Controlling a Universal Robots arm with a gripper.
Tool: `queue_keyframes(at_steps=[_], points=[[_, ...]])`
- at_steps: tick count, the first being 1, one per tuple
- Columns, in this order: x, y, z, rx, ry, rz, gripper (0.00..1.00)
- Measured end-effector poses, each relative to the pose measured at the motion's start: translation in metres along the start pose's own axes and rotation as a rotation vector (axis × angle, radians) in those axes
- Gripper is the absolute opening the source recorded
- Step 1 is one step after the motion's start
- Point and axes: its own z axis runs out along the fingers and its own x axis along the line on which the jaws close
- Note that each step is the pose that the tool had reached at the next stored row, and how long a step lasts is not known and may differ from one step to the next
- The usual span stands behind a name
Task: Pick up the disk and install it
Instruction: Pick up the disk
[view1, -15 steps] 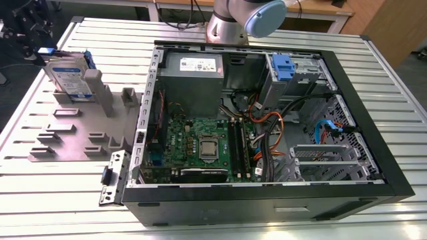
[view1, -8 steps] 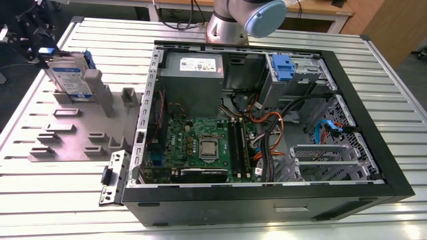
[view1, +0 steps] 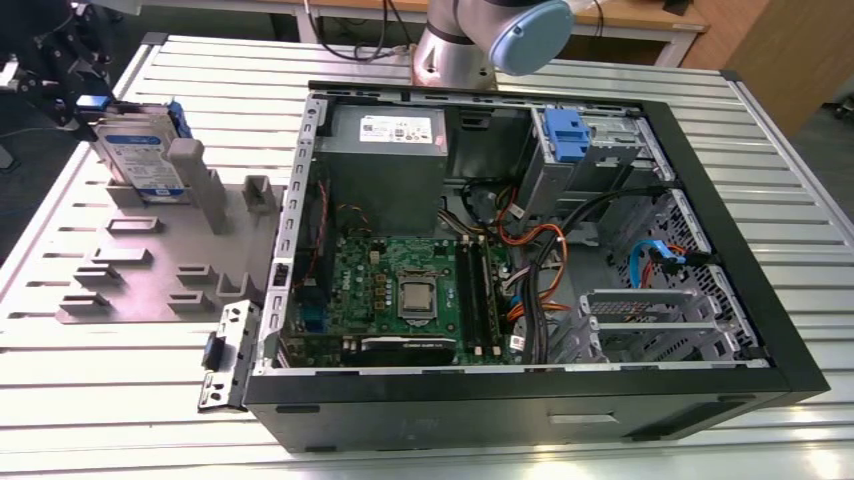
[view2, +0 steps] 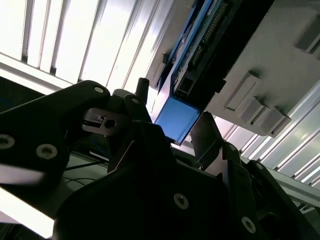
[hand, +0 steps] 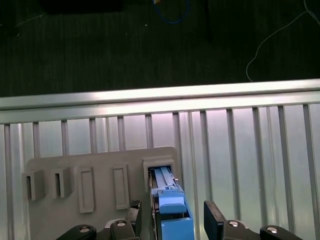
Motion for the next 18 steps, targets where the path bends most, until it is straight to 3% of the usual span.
queue_keyframes(at_steps=[4, 11, 18], points=[[0.0004, -0.0002, 0.0052, -0.0005, 0.0002, -0.006, 0.6], [0.0006, -0.0002, 0.0057, -0.0036, 0.0017, -0.059, 0.6], [0.0007, -0.0002, 0.0058, -0.003, 0.0017, -0.064, 0.6]])
